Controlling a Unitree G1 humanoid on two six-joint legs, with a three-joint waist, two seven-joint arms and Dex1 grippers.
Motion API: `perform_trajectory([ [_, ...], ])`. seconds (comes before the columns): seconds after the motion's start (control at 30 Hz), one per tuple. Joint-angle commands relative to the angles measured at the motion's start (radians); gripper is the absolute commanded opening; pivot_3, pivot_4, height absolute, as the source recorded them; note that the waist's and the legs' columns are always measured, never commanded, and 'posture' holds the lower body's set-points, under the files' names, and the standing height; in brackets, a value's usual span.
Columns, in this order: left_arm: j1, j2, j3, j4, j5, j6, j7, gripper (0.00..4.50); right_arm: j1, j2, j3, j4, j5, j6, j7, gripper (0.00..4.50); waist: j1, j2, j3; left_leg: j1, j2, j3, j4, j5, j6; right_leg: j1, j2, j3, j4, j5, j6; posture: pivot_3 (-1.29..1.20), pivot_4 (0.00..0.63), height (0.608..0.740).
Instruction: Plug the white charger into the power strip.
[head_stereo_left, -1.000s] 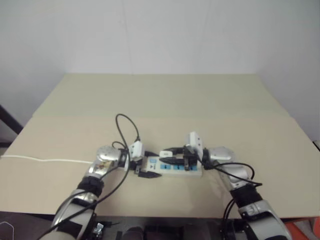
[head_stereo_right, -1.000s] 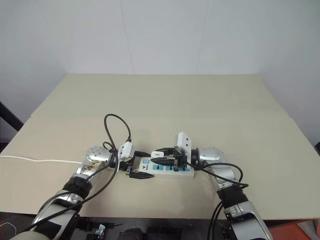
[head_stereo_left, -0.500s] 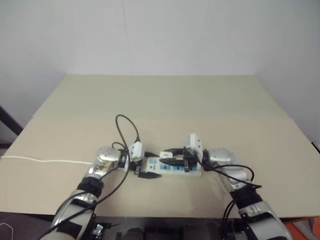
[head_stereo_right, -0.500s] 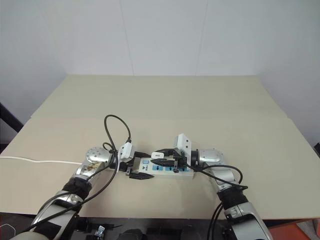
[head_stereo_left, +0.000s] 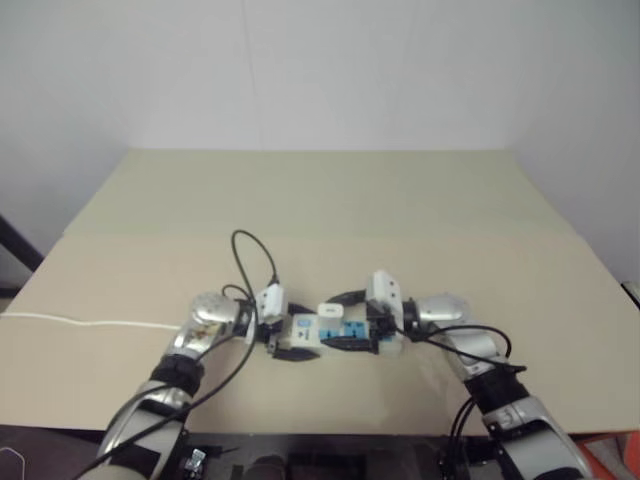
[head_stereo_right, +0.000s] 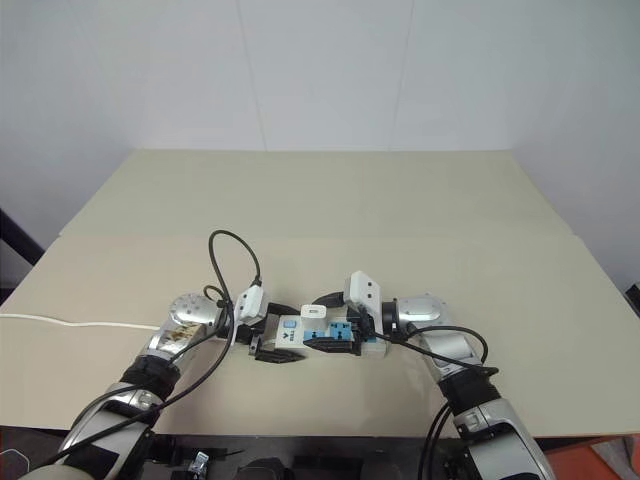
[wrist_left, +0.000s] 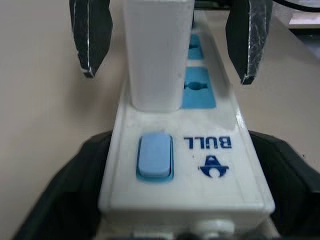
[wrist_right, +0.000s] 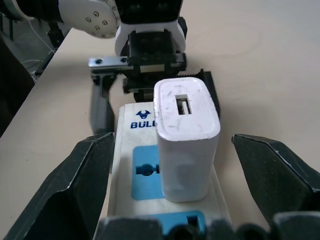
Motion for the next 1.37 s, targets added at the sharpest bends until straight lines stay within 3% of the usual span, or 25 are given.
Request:
perform_trajectory([
  [0.03,0.017,0.039,0.027,-0.135,-0.067,0.091,-0.042,4.46,0.017,-0.047,-0.024,-0.049,0.002,0.037,0.014,4.5,0.0,0.0,0.003,-0.001,0.0,0.0,0.0,0.0,0.0,-0.001,0.0,0.0,0.0,0.0,0.0,0.0,0.15,0.74],
  [0.2,0.074,0.142,0.061,-0.358,-0.139,0.182,-0.084,4.46,0.011,-0.103,-0.093,-0.117,0.046,0.055,0.01,4.5,-0.002,0.0,0.009,-0.008,0.0,-0.001,0.0,0.0,0.0,-0.008,0.0,0.0,0.001,0.0,0.0,0.0,0.15,0.74],
  [0.43,0.168,0.294,0.228,-0.589,-0.283,0.293,-0.044,4.46,0.042,-0.281,-0.303,-0.325,0.199,0.16,0.022,4.5,-0.002,0.0,0.016,-0.014,0.001,-0.004,-0.002,0.0,0.0,-0.017,0.0,0.002,0.001,0.0,-0.001,0.0,0.15,0.74],
  [0.73,0.391,0.379,0.485,-0.81,-0.353,0.423,0.206,4.46,0.319,-0.467,-0.662,-0.578,0.387,0.386,-0.079,4.5,0.002,-0.002,0.018,-0.014,0.002,-0.004,-0.003,0.0,0.0,-0.016,-0.001,0.002,-0.001,0.0,0.0,0.0,0.15,0.74],
  [0.93,0.495,0.381,0.509,-0.925,-0.4,0.484,0.268,4.46,0.429,-0.451,-0.701,-0.655,0.38,0.382,-0.159,4.5,-0.001,-0.002,0.018,-0.012,0.002,-0.001,-0.003,0.0,-0.001,-0.015,-0.001,0.004,0.0,0.001,-0.001,0.0,0.15,0.74],
  [1.37,0.411,0.397,0.472,-0.892,-0.41,0.513,0.271,4.46,0.428,-0.45,-0.66,-0.651,0.371,0.365,-0.184,4.5,0.0,-0.002,0.018,-0.013,0.002,0.003,-0.003,0.0,-0.001,-0.014,0.0,0.002,-0.001,0.001,-0.002,0.0,0.15,0.74],
])
